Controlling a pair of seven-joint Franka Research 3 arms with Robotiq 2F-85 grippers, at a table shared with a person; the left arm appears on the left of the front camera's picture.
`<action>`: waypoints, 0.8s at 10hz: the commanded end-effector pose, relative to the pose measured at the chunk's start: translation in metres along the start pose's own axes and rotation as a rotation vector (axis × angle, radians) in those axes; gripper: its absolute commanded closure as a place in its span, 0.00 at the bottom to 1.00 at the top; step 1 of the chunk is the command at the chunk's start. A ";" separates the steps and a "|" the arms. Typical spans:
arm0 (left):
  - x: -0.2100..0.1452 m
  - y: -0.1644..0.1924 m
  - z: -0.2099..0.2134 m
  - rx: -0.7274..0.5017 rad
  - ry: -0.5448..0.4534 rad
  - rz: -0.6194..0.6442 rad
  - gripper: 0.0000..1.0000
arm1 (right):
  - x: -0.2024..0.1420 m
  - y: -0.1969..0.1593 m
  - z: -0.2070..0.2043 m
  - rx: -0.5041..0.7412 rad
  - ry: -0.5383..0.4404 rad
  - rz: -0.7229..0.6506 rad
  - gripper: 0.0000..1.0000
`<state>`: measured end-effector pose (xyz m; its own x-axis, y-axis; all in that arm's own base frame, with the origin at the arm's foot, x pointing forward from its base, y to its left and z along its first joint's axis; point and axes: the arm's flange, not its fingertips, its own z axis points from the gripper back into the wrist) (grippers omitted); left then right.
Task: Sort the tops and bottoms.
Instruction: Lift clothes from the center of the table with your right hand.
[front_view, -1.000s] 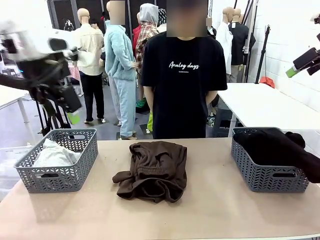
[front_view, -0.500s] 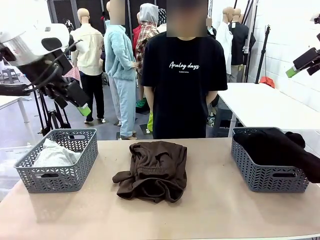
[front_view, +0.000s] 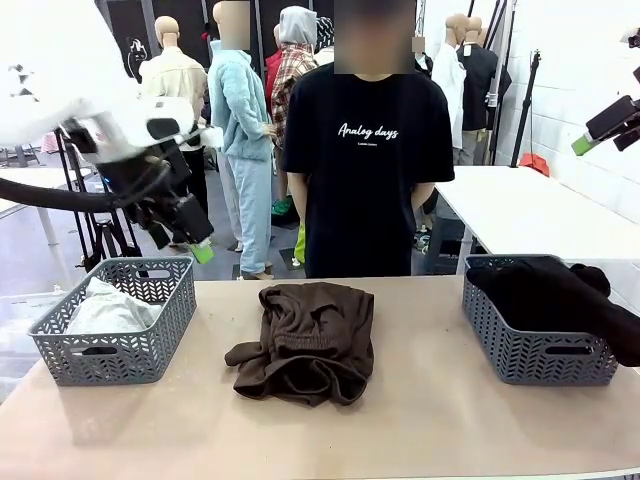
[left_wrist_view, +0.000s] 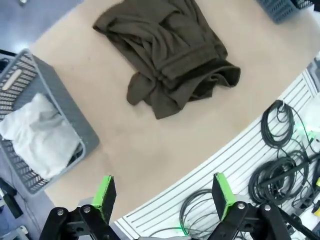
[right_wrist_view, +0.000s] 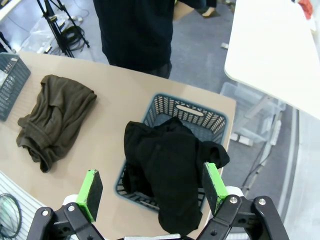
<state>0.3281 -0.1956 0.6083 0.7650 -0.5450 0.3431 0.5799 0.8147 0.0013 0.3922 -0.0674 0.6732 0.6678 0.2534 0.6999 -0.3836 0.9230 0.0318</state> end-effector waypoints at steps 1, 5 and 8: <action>-0.021 0.006 0.032 0.053 -0.078 0.018 0.00 | 0.001 -0.001 -0.001 -0.001 -0.002 0.006 0.00; -0.021 0.006 0.032 0.053 -0.078 0.018 0.00 | 0.000 0.000 0.000 0.000 0.000 0.000 0.00; -0.021 0.006 0.032 0.053 -0.078 0.018 0.00 | 0.041 0.058 -0.053 0.236 -0.019 0.129 0.00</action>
<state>0.3054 -0.1751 0.6326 0.7552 -0.5136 0.4072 0.5524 0.8332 0.0264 0.4014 -0.0080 0.6731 0.6049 0.3219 0.7283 -0.5403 0.8378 0.0785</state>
